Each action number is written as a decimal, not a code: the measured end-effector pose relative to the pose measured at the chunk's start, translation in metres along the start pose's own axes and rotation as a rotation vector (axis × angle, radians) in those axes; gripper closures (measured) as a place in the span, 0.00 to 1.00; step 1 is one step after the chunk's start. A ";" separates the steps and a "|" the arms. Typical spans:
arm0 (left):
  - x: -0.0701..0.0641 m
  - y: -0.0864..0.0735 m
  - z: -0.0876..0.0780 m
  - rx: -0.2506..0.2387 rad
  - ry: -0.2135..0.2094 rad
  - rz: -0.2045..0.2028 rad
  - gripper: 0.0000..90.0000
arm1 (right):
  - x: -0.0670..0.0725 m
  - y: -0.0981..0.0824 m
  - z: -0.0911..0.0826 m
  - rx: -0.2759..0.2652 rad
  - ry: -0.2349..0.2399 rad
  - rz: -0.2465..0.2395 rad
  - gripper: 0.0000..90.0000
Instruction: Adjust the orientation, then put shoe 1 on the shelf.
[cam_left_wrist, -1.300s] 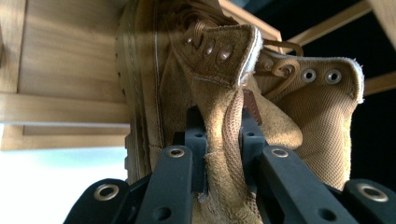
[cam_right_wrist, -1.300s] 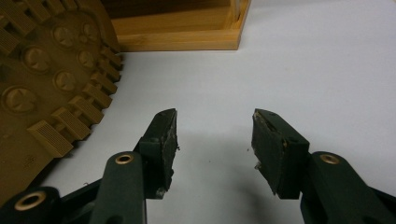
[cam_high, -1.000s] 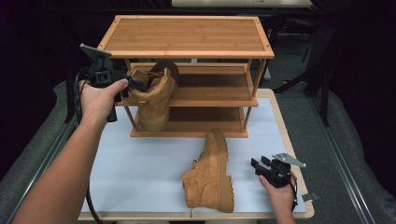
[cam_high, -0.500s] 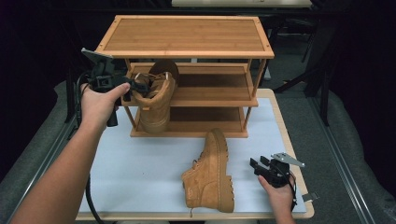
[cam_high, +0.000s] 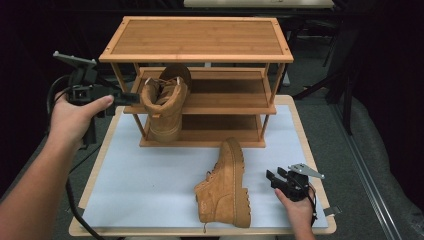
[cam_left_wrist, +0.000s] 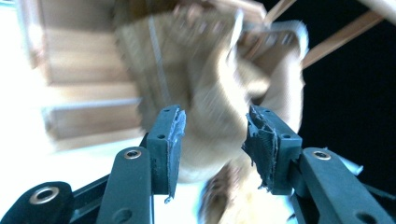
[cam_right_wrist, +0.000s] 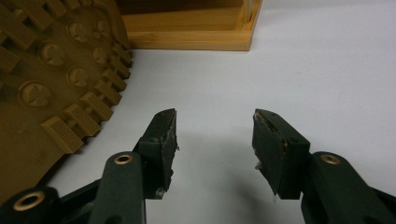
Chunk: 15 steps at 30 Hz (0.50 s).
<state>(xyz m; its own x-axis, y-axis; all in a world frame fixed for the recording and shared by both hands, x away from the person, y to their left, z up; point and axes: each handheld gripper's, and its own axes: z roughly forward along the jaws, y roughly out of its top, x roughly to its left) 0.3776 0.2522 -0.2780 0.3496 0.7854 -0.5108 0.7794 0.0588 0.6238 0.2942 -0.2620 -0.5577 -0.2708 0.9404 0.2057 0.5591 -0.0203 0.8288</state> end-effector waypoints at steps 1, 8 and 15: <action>0.007 -0.009 -0.003 0.017 0.007 0.014 0.63 | 0.000 0.000 0.000 0.002 -0.001 -0.001 0.55; 0.042 -0.046 0.009 0.060 0.062 0.052 0.61 | 0.001 0.001 -0.002 -0.010 0.001 -0.003 0.55; 0.102 -0.098 0.043 0.016 0.095 0.070 0.59 | 0.005 0.003 -0.005 -0.005 -0.002 -0.029 0.55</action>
<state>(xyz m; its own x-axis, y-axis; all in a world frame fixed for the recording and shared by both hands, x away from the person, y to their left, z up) 0.3592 0.2996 -0.4171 0.3530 0.8424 -0.4072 0.7635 -0.0078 0.6458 0.2910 -0.2592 -0.5516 -0.2857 0.9412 0.1805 0.5470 0.0055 0.8371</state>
